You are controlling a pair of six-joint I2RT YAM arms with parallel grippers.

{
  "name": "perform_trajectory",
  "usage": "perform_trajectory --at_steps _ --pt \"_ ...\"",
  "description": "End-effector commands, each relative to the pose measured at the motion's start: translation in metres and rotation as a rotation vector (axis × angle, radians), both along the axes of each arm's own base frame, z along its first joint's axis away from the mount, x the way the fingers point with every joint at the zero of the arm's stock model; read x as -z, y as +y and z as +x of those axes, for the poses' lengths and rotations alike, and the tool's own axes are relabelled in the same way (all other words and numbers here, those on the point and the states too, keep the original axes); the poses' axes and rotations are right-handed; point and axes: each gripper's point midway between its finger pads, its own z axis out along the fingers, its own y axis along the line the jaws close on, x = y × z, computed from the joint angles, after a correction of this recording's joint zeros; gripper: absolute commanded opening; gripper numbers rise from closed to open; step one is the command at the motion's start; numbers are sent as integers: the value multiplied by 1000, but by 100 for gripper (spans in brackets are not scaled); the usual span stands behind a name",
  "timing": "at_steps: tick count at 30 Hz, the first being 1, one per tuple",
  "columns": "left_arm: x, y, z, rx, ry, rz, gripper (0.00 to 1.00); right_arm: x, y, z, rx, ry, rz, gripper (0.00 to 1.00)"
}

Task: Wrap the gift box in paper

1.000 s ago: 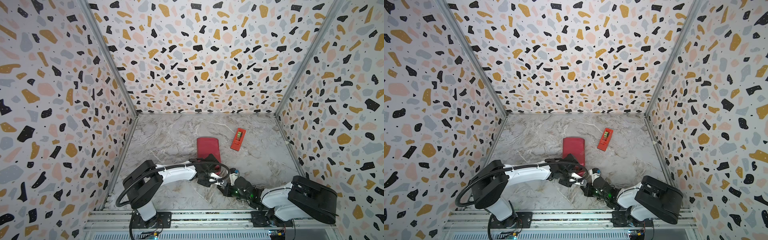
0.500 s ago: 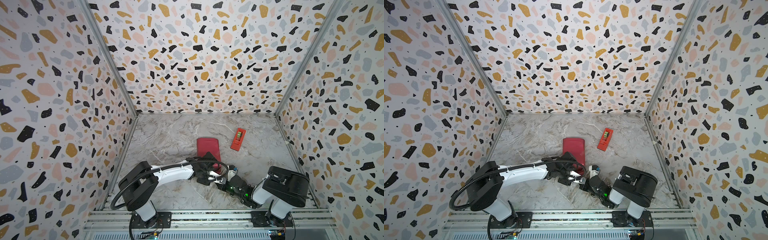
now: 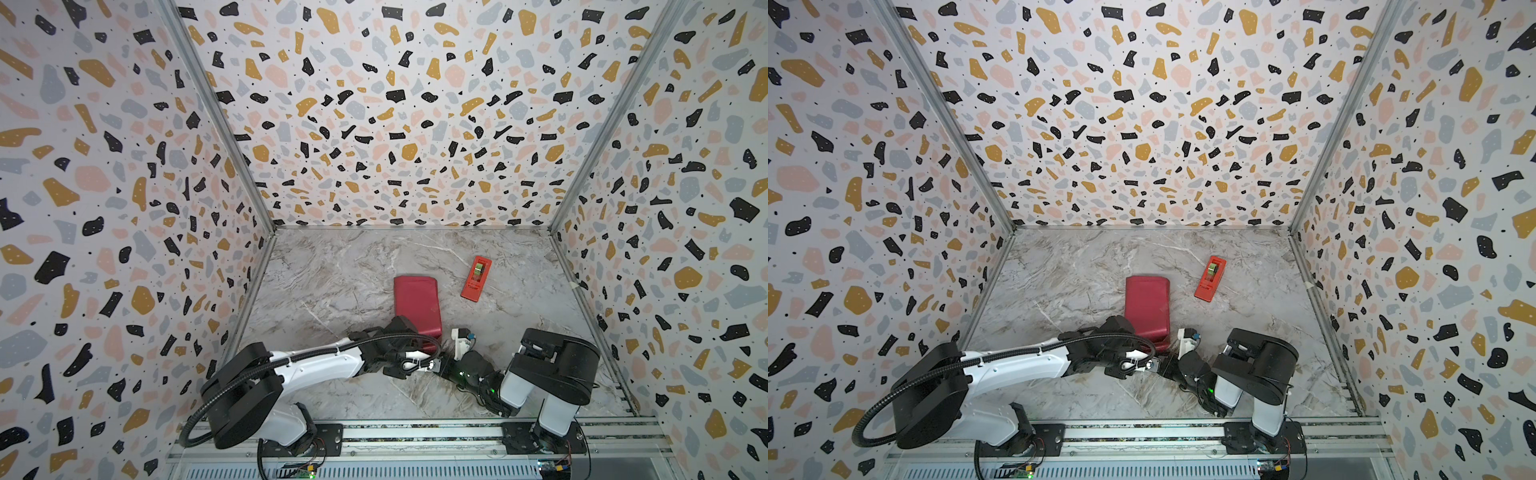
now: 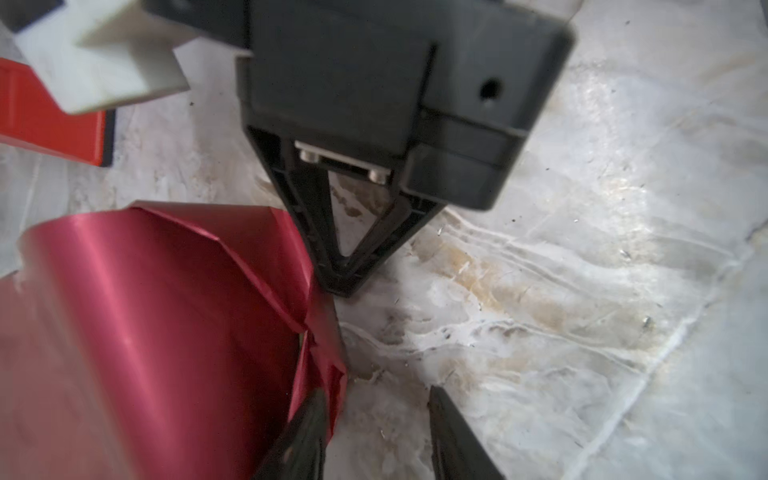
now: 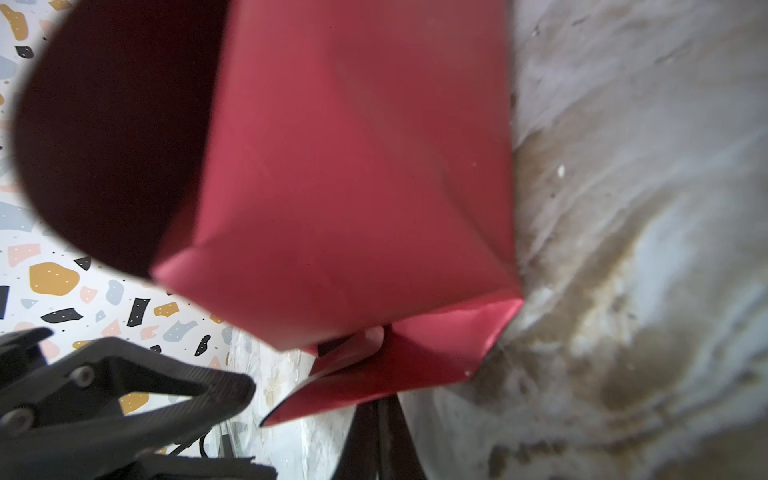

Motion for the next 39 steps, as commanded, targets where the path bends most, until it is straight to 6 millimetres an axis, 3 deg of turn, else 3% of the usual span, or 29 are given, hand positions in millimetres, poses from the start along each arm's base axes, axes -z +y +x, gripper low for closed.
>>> perform_trajectory --at_steps 1,4,10,21,39 --pt "-18 -9 17 -88 -61 -142 45 2 -2 -1 3 5 -3 5" --pt "-12 -8 20 -114 -60 -163 44 4 -4 -1 8 8 -8 4" --pt "-8 -9 19 -111 -59 -183 32 5 -7 -1 13 8 -13 4" --pt "6 -7 18 -41 -81 -101 28 6 -9 -1 20 7 -19 3" --pt "13 -16 29 -25 -120 -91 28 6 -10 1 25 2 -30 1"
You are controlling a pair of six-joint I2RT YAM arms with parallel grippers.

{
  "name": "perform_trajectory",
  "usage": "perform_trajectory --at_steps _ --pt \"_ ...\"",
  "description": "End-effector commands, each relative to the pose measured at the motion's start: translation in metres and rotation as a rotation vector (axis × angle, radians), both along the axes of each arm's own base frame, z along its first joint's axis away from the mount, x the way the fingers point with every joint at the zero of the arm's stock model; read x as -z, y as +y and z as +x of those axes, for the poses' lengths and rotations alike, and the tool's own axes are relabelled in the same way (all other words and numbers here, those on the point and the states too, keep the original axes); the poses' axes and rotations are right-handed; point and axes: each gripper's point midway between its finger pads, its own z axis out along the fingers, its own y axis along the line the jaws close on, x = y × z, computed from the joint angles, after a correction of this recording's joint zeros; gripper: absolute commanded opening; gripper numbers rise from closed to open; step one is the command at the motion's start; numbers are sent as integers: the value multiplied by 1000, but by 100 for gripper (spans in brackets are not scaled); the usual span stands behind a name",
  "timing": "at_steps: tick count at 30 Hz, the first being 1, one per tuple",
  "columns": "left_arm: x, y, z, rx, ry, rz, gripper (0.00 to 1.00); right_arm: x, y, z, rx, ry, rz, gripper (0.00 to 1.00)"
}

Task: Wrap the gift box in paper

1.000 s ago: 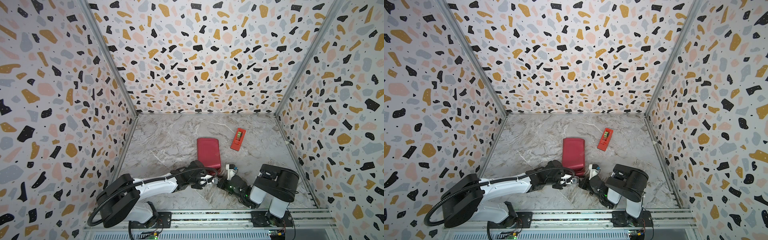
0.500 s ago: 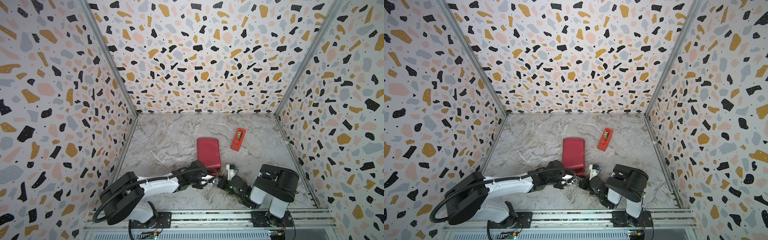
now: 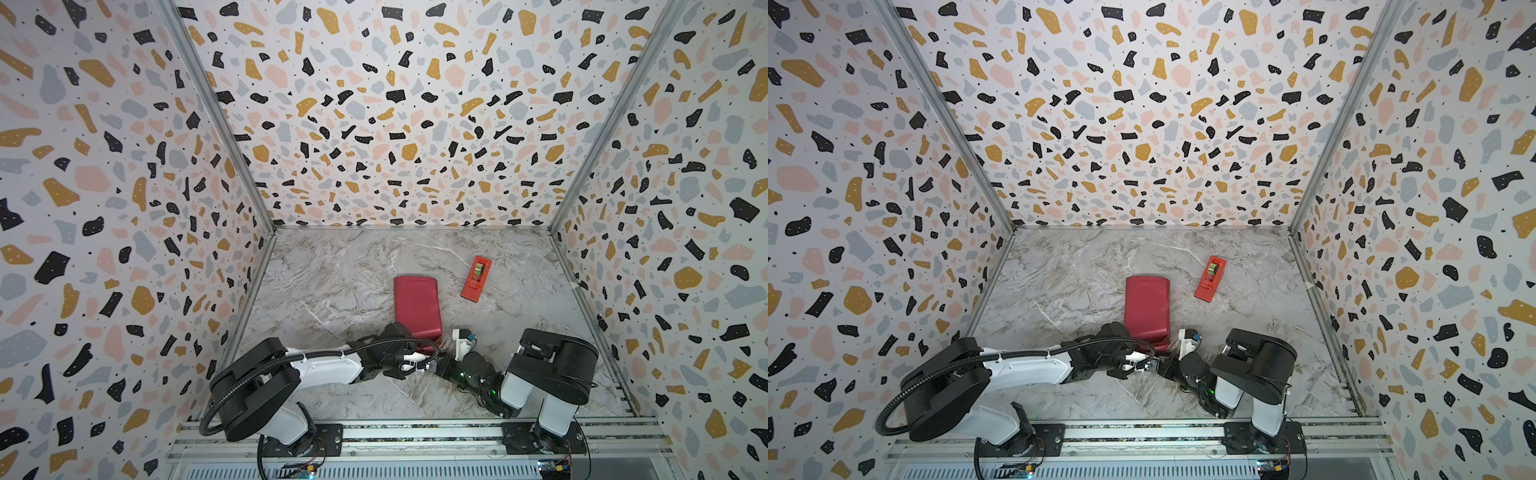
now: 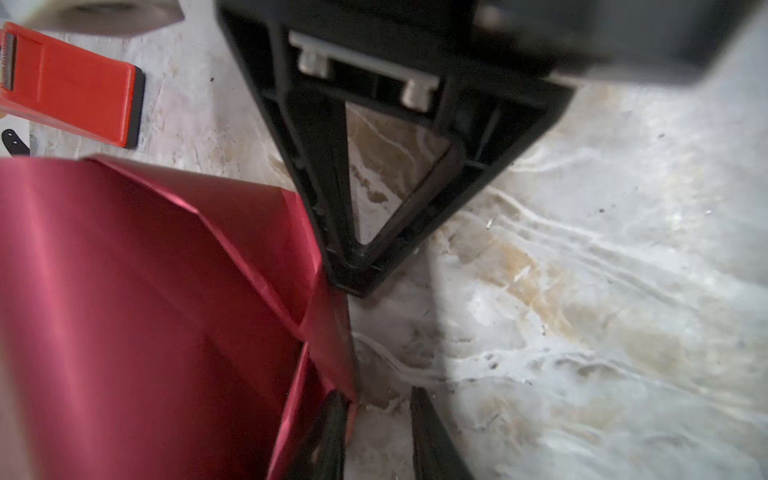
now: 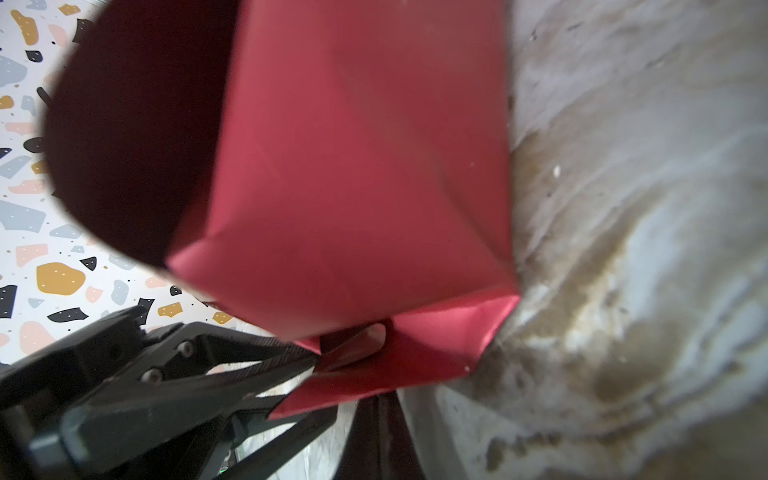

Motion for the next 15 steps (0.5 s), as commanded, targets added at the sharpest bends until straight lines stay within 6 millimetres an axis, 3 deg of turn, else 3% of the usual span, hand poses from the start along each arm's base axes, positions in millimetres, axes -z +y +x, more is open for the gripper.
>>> perform_trajectory --at_steps 1,15 --pt "-16 -13 14 -8 -51 -52 28 7 -7 0 16 8 -35 2" --pt "-19 -21 19 -18 -63 -98 19 6 -7 1 19 6 -37 1"
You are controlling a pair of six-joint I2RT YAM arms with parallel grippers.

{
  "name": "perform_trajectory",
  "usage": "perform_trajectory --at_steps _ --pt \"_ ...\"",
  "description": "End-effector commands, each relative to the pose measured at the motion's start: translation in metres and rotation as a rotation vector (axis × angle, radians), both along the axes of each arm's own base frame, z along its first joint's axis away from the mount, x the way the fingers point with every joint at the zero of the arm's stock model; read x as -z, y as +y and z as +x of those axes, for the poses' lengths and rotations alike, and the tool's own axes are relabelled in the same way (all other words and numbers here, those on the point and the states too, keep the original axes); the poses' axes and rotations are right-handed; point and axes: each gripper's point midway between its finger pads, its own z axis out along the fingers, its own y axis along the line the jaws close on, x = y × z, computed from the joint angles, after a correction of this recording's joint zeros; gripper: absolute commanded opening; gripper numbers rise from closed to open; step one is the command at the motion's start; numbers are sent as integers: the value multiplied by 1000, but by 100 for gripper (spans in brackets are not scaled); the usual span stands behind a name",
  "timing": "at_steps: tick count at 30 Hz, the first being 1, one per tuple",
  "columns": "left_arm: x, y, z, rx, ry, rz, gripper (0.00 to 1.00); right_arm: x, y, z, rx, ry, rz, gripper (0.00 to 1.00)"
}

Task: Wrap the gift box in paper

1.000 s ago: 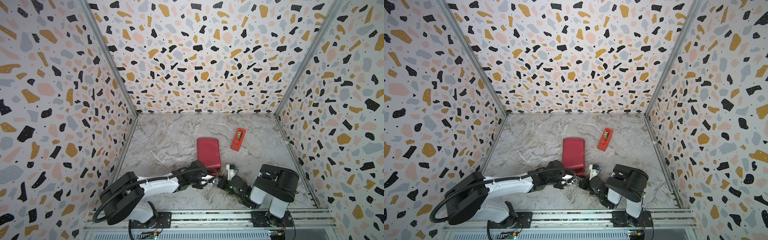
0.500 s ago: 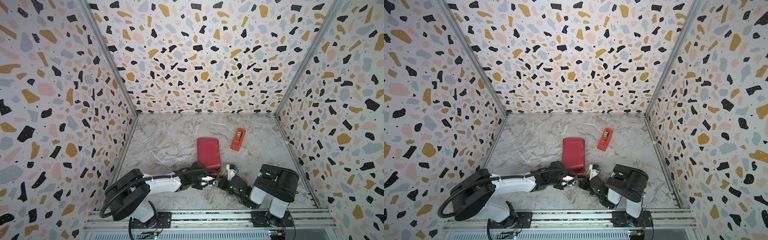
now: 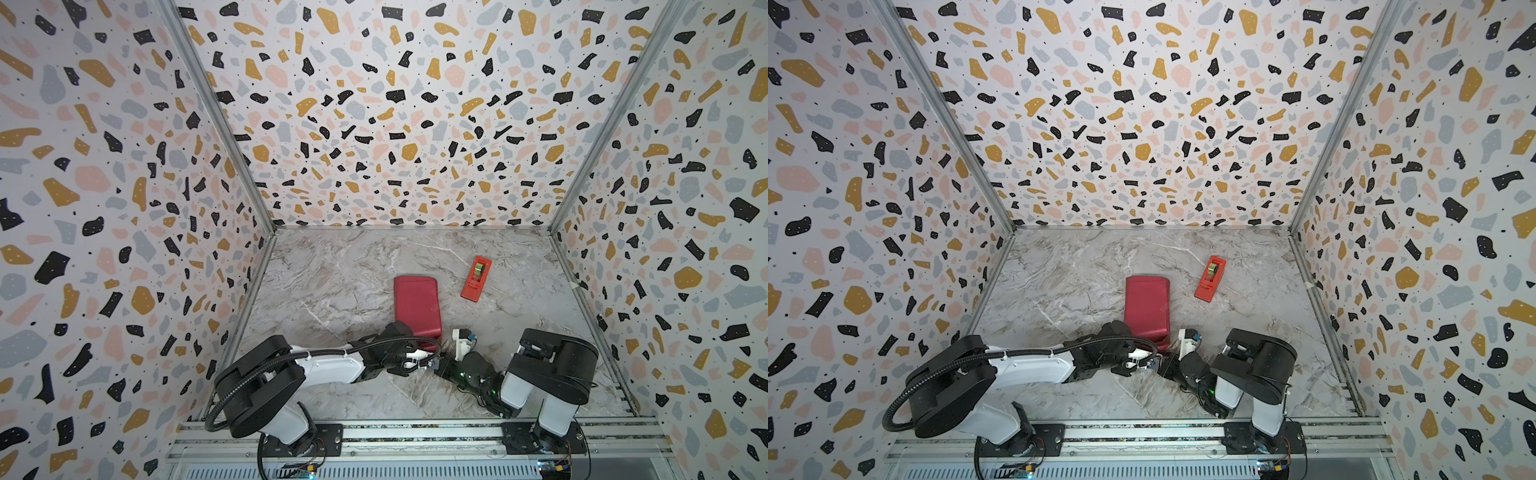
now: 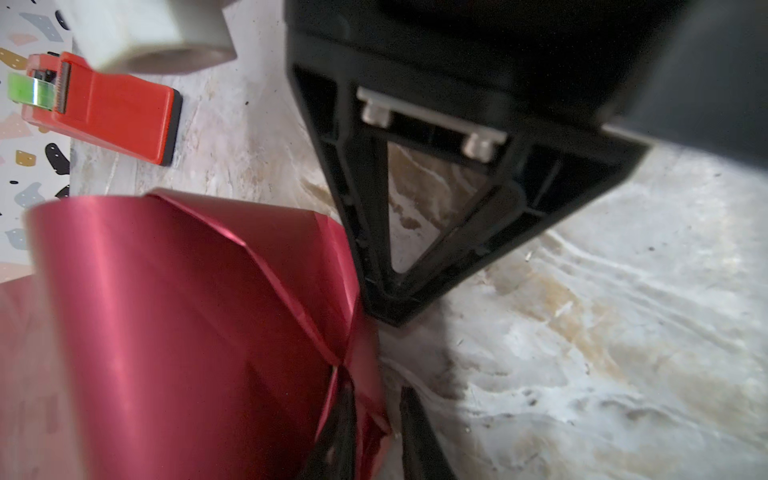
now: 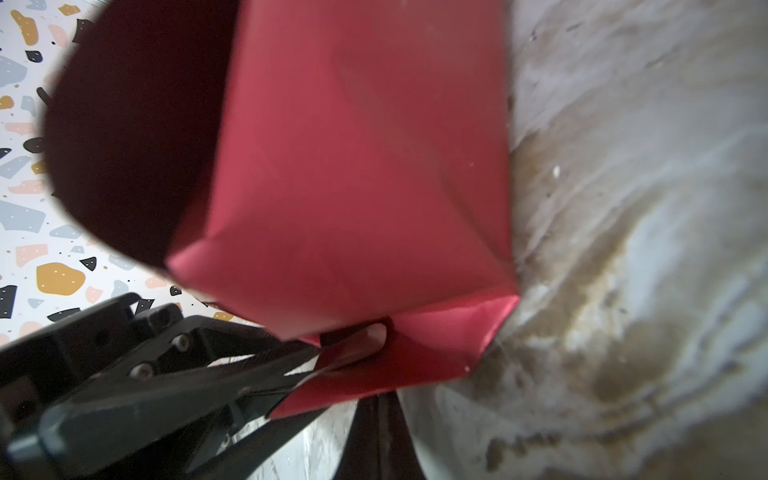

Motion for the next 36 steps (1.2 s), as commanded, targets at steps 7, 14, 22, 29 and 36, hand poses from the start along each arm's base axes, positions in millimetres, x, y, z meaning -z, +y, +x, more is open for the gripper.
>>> perform_trajectory --at_steps 7,14,22,29,36 --pt "-9 -9 8 -13 -13 -46 11 5 -8 1 24 3 -36 1" --pt "-10 -8 8 -27 -4 -54 0 9 -15 0 30 12 -62 1" --pt "-26 -10 13 -65 -7 -129 0 3 -40 -4 28 -12 -108 8" --pt "-36 -22 8 -61 9 -182 0 -11 -69 -3 -32 -78 -252 23" --pt "-38 -33 -5 -52 9 -242 0 -61 -84 20 -77 -193 -334 38"
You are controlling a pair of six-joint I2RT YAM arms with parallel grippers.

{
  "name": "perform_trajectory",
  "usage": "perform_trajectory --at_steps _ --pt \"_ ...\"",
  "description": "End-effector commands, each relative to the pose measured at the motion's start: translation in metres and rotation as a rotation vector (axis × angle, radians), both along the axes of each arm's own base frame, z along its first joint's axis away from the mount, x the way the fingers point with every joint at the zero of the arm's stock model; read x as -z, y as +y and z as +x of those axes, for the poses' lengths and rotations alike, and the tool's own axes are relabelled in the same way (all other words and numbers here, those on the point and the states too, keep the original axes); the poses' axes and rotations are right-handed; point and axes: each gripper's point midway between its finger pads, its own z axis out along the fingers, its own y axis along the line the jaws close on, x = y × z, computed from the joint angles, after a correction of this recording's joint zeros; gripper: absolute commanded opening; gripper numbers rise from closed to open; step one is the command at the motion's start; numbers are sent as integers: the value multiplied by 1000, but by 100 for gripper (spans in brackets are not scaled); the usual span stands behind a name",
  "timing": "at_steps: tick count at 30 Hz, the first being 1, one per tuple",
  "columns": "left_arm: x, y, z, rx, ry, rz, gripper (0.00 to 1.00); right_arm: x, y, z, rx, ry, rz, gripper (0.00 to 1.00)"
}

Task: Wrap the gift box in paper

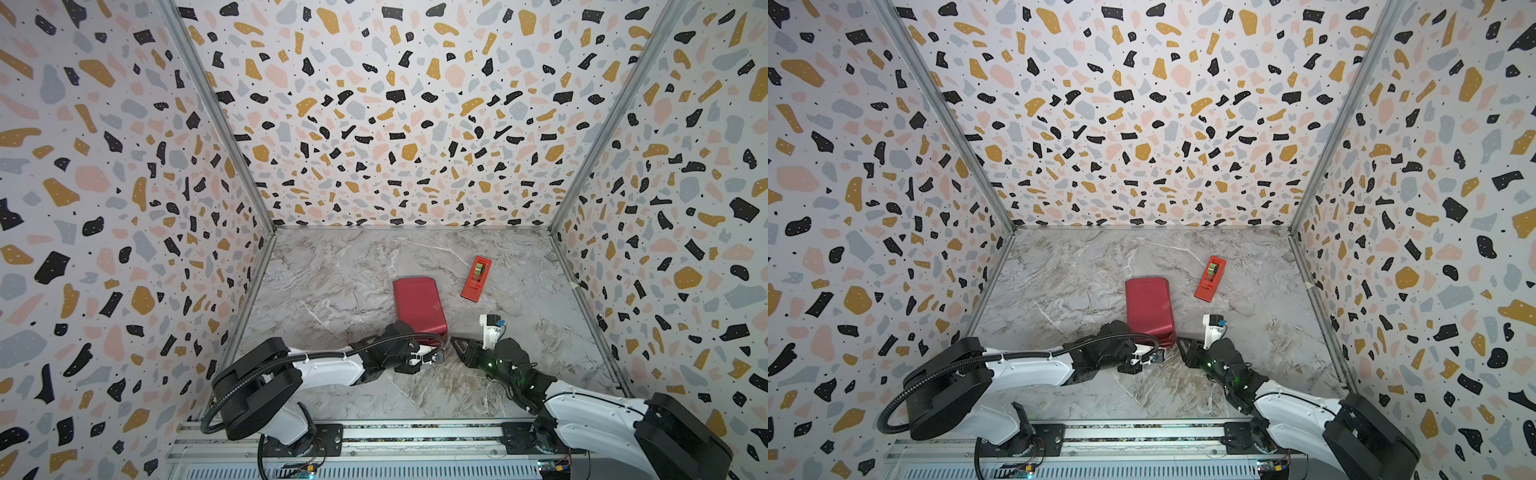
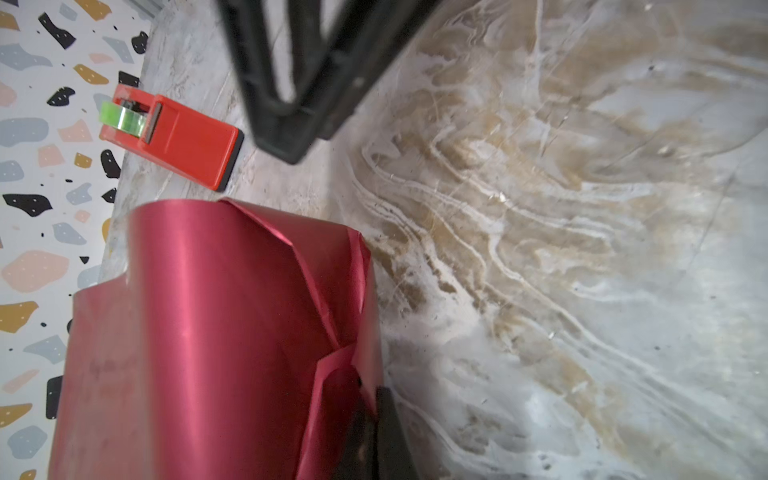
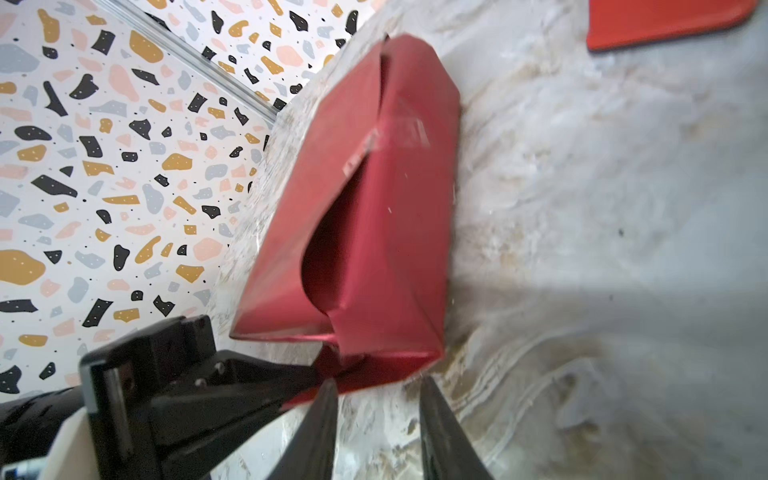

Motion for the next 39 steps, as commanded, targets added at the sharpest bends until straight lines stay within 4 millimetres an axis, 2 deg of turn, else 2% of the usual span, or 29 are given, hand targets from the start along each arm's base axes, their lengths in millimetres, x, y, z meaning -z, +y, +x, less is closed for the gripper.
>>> perform_trajectory --at_steps 1,4,8,15,20,28,39 --pt "-14 -12 -4 -1 -9 -96 0 6 -5 -3 -97 23 -148 40" --pt "-14 -15 -8 -4 -4 -122 0 -6 -3 8 -127 19 -166 46" --pt "-13 -14 -13 -18 10 -161 0 -17 6 18 -166 -4 -189 60" --pt "-4 -11 -20 -37 37 -185 0 -17 28 30 -259 4 -219 72" --pt "-4 -10 -23 -47 50 -222 0 -4 36 33 -299 32 -243 73" --pt "-14 -8 -21 -76 44 -278 0 31 24 25 -292 101 -313 72" --pt "-23 -7 -15 -109 25 -320 0 43 21 25 -294 121 -344 72"
